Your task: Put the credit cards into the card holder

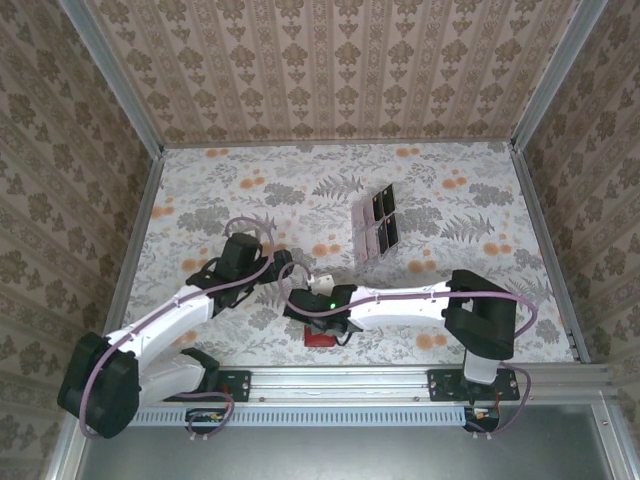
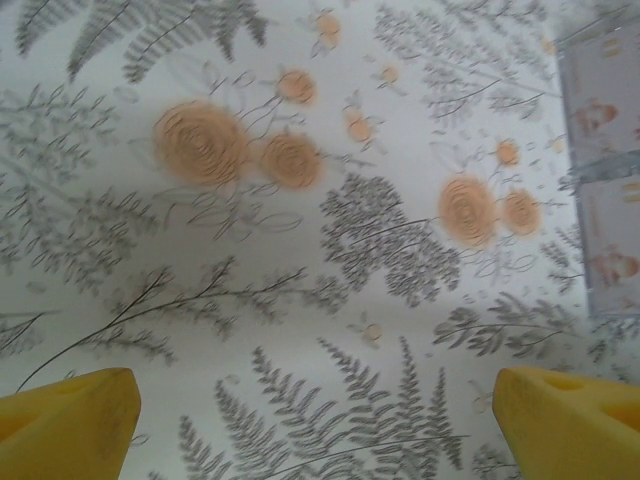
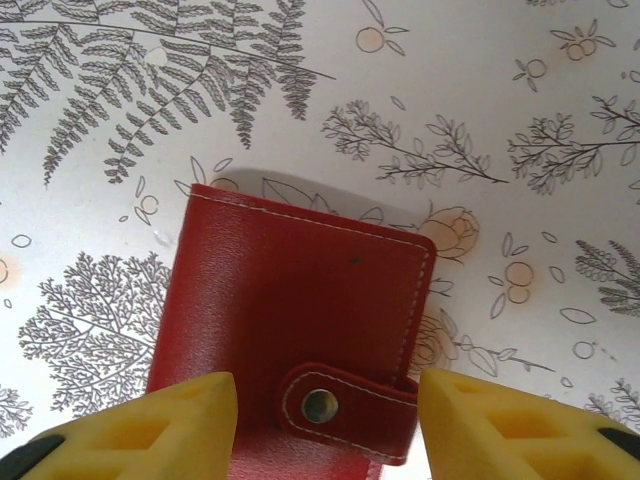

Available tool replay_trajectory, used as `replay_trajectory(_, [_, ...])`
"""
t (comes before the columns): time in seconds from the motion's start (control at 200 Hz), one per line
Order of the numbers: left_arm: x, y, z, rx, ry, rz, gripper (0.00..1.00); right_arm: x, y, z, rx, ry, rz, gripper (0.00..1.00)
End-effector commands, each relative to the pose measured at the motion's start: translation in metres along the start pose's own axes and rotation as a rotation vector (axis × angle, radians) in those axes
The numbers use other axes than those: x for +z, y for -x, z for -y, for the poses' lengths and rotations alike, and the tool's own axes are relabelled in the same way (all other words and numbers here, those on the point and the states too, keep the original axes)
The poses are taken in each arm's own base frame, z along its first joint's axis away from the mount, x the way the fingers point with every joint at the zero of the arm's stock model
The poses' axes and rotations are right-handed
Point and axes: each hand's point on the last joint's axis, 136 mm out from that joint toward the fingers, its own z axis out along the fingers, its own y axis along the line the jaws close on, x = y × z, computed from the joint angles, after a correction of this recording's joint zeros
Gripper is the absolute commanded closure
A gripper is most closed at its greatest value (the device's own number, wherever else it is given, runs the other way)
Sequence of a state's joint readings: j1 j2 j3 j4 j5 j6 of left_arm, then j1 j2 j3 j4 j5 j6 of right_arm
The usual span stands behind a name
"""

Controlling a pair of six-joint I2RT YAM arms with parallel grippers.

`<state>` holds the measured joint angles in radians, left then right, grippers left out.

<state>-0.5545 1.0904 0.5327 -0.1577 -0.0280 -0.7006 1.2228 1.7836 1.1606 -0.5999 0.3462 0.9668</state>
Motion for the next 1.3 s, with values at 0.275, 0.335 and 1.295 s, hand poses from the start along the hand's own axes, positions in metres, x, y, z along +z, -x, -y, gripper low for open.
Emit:
replay_trajectory(0.275, [-0.004, -0.004, -0.016, -0.047, 0.032, 0.009, 0.00, 0.007, -0.008, 0.013, -0.010, -0.115, -0.008, 0.50])
replay_trajectory(0.335, [-0.004, -0.004, -0.016, -0.049, 0.031, 0.008, 0.00, 0.008, -0.010, 0.015, -0.010, -0.125, -0.008, 0.54])
replay_trajectory(1.295, [-0.007, -0.001, -0.007, -0.045, -0.013, 0.002, 0.00, 0.014, -0.017, 0.020, -0.036, -0.081, -0.024, 1.00])
